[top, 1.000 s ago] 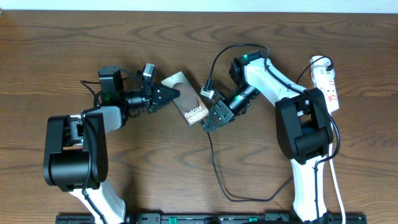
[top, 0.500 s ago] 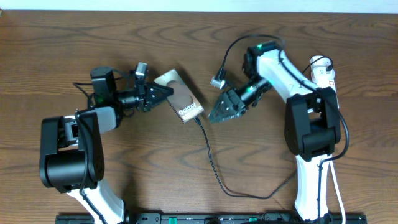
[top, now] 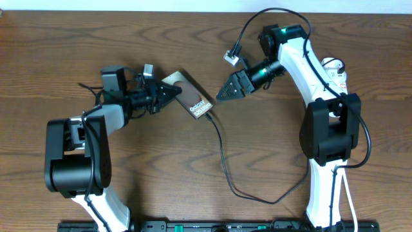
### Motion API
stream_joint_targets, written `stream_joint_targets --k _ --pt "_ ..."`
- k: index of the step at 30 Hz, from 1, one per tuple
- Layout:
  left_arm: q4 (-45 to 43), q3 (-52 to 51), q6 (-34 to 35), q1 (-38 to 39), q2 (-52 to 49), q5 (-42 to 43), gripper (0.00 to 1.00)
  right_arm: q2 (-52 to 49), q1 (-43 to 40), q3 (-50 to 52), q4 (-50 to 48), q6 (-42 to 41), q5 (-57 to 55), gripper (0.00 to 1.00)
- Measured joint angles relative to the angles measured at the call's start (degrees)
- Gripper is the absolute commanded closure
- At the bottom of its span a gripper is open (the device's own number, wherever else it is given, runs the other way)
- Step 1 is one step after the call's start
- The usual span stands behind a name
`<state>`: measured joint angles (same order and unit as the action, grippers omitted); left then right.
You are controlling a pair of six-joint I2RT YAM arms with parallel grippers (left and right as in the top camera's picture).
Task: Plug charger to phone and switch on socket
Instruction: 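Open the right gripper and lift it away from the plugged phone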
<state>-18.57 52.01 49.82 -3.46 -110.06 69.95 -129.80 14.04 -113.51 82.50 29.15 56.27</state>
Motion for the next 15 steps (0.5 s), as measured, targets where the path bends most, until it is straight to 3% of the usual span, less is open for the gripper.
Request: stream_joint_targets --k 9,15 --pt "10.73 2.95 -2.36 1.57 -2.69 -10.23 0.93 0.0 0.0 -0.07 -2.1 -7.23 -2.29 0.01" --pt "13.0 3.02 -4.02 1.62 -3.28 -13.05 0.9 0.0 0.0 -0.07 -2.1 -8.22 -2.38 0.01"
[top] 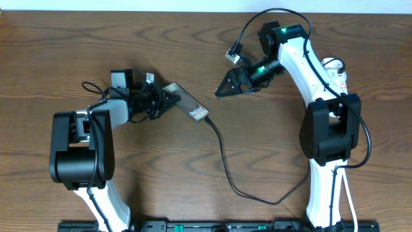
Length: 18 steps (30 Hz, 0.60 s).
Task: Plug charger to phone and switch on socket
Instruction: 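Open the right gripper and lift it away from the plugged phone, then lay the phone flat on the table with the left gripper and release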
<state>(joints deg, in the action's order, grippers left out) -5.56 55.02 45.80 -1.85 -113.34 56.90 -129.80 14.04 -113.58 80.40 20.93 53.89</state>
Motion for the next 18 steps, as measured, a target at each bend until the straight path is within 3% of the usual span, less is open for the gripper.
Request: stream_joint_targets --k 5,7,14,18 --pt "2.05 0.52 -1.31 -0.02 -1.66 -0.57 0.52 0.0 0.0 0.0 0.04 -0.15 -0.2 0.01" --pt "2.6 0.63 -1.27 -0.13 -1.97 0.42 0.42 0.0 0.0 0.0 0.04 -0.31 -0.31 0.01" --pt "6.54 2.36 -2.89 -0.92 -1.36 2.56 0.2 0.04 -0.26 0.0 0.85 -0.52 -0.59 0.01" --pt "12.52 2.47 -5.01 -3.02 -0.02 3.32 0.18 0.94 -1.49 -0.04 0.94 -2.64 -3.89 0.01"
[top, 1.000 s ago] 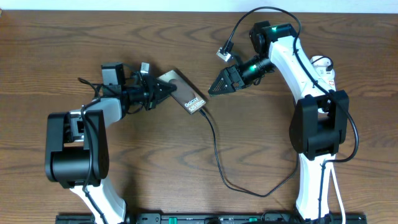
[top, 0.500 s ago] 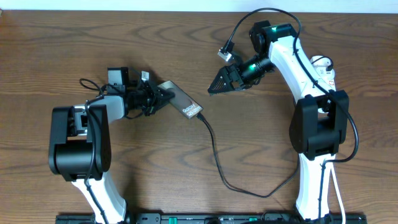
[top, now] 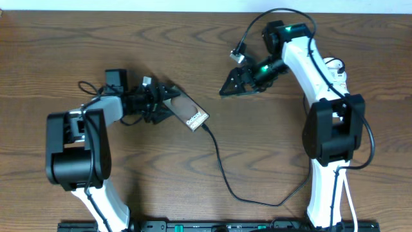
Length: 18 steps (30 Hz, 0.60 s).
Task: Plug charger to phone and switch on socket
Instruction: 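Lay the phone flat on the table with the left gripper and release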
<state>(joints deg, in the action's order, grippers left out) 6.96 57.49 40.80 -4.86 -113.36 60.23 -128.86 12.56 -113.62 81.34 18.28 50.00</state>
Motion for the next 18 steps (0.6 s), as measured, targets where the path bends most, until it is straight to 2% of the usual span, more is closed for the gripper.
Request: stream_joint_targets --k 2,6,11,13,18 --pt "4.81 -0.02 -1.57 -1.75 1.18 -1.27 0.17 1.25 -0.79 -0.09 -0.07 -1.49 -2.45 0.05" --pt "13.05 -0.55 -5.38 -5.09 5.49 -7.32 0.16 6.29 -1.97 -0.66 -2.01 -6.86 -10.58 0.05" --pt "16.79 -0.79 -9.53 -6.86 14.34 -14.14 0.13 14.71 -2.91 -1.4 -2.67 -16.02 -23.87 0.08" --pt "17.53 -0.79 -10.86 -6.82 19.34 -16.33 0.12 17.35 -4.0 -1.92 -2.32 -19.34 -28.44 0.06" --pt "18.84 -0.79 -13.2 -6.82 30.62 -18.84 0.06 19.06 -11.26 -1.6 -1.27 -24.68 -35.3 0.06"
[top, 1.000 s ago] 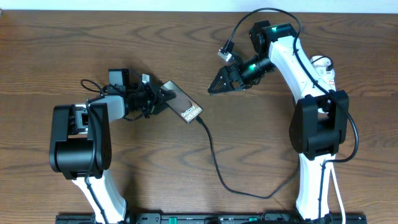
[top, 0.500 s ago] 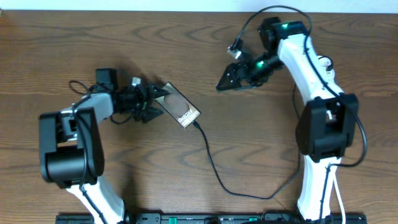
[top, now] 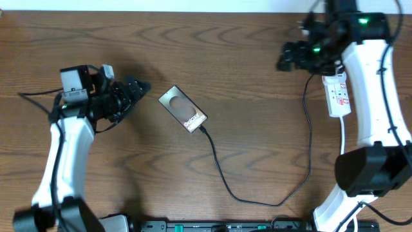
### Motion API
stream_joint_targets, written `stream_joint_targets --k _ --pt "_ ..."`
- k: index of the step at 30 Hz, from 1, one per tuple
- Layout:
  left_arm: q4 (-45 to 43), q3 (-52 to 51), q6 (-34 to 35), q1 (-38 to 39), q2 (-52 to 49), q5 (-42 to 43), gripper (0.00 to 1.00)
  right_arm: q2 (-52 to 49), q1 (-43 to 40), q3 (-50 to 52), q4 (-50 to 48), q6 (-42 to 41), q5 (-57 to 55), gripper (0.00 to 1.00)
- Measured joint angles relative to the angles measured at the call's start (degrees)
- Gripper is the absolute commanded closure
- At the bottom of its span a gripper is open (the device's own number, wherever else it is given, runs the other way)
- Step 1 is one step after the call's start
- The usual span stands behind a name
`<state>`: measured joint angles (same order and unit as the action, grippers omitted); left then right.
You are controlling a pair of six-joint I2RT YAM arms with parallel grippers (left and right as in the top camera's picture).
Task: Plug charger to phone and switch on socket
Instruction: 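Lay the phone flat on the table with the left gripper and release, then move the right gripper over the white power strip's switch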
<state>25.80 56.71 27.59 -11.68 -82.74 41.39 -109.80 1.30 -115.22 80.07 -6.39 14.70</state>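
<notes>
The phone (top: 183,109) lies flat and slanted on the table, left of centre. The black charger cable (top: 222,177) is plugged into its lower right end. The cable loops down toward the front edge and climbs up the right side to the white socket strip (top: 338,96), which lies partly under my right arm. My left gripper (top: 141,86) is open just left of the phone, a small gap away and not touching it. My right gripper (top: 282,62) hangs at the far right, left of the strip, its fingers together and holding nothing.
Bare wooden table (top: 257,116) lies between the phone and the strip. The far table edge (top: 193,10) runs along the top. A dark rail (top: 212,225) with the arm bases lines the front edge.
My left gripper has let go of the phone and now sits apart to its left. My right gripper has gone from the table's middle to the far right near the socket strip.
First my left gripper held the phone's upper end with the cable plugged in, and my right gripper hovered shut just right of it. At the following two moments the phone shifted slightly and my right gripper stayed close. Now the phone lies free.
</notes>
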Motion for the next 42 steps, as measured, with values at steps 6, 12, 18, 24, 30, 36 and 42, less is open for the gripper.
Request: stream_joint_targets --k 6,12,18,24,30,36,42 --pt "0.63 0.0 -1.09 0.0 8.35 -1.07 0.03 -0.5 -11.02 8.2 -5.4 -2.75 -0.98 0.01" --pt "0.87 0.0 -1.11 0.0 9.33 -1.29 0.03 -0.52 -17.51 16.96 -13.22 -6.16 -0.59 0.01" --pt "0.9 0.0 -1.11 0.0 9.33 -1.29 0.03 -0.61 -21.07 18.75 -16.61 -9.92 -8.13 0.01" --pt "0.92 0.0 -1.11 0.0 9.33 -1.31 0.03 -1.14 -21.2 18.75 -16.9 -11.34 -14.67 0.01" --pt "1.01 0.0 -1.09 0.0 9.33 -1.31 0.02 -4.79 -21.44 18.78 -17.49 -13.62 -18.45 0.01" --pt "1.03 0.0 -1.11 0.0 9.33 -1.51 0.02 -9.35 -23.63 19.28 -20.65 -15.13 -19.26 0.01" --pt "1.01 0.0 -1.11 0.0 9.33 -2.75 0.02 -9.57 -24.83 19.39 -25.0 -15.52 -18.67 0.01"
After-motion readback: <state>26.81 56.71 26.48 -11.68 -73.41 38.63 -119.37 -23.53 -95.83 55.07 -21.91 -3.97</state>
